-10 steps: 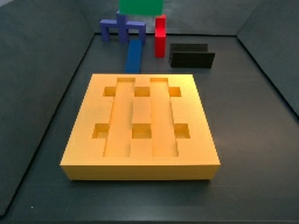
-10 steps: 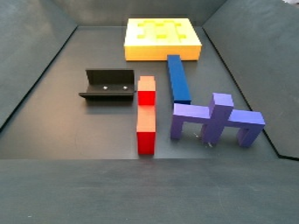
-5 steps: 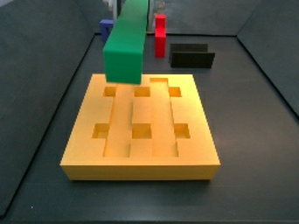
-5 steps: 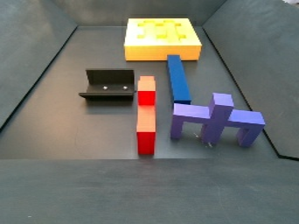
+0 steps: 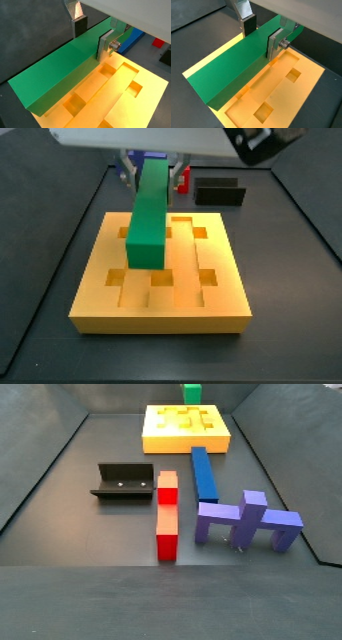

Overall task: Pick up the green object. Move up. Move to above the board. Insert the green object.
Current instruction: Insert the green object.

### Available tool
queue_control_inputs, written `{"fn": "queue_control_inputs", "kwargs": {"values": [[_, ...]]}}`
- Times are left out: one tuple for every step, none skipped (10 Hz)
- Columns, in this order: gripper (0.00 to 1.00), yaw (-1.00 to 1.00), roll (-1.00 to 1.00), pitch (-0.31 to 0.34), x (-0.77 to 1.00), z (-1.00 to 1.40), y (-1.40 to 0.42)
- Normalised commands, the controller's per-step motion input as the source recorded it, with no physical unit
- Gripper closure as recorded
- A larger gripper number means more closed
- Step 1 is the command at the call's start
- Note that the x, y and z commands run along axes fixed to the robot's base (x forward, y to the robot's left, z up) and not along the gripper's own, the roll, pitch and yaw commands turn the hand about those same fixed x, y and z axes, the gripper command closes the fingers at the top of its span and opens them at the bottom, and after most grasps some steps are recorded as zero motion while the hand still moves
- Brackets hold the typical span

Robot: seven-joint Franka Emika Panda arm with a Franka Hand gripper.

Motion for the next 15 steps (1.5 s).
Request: {"fn": "queue_control_inputs", "kwargs": {"values": [[1.00,0.21,0.23,-0.157,-0.01,-0.71,0.00],[1.00,0.13,0.14,-0.163,-0.04,-0.82,0.00],[1.00,0.00,0.14,-0.089,0.00,-0.70,0.00],[1.00,-0.14,0.00,-0.044,-0.01,-0.55,0.01],[1.00,-0.13,-0.06,-0.086,-0.11,-0.47,0.10],[1.00,-0.14,-0.02,0.000,-0.15,-0.26,0.04],[1.00,-0.13,-0.06,0.000,-0.11,-0.24,0.06],[1.00,-0.09,-0.12,-0.034,-0.13,-0.18,0.00],[1.00,-0.11,-0.10,0.000,-0.05,-0.04,0.00],[1.00,-0.12,-0.07,0.000,-0.09,-0.03,0.00],[1.00,-0.12,-0.16,-0.090,-0.18,-0.07,0.00],[1.00,-0.18,-0.12,-0.071,-0.19,-0.09,0.00],[1.00,-0.16,-0.06,-0.044,-0.20,-0.06,-0.02],[1.00,-0.12,-0.03,-0.016,-0.05,-0.07,-0.12],[1.00,-0.11,-0.02,-0.036,-0.09,-0.21,0.00]]}}
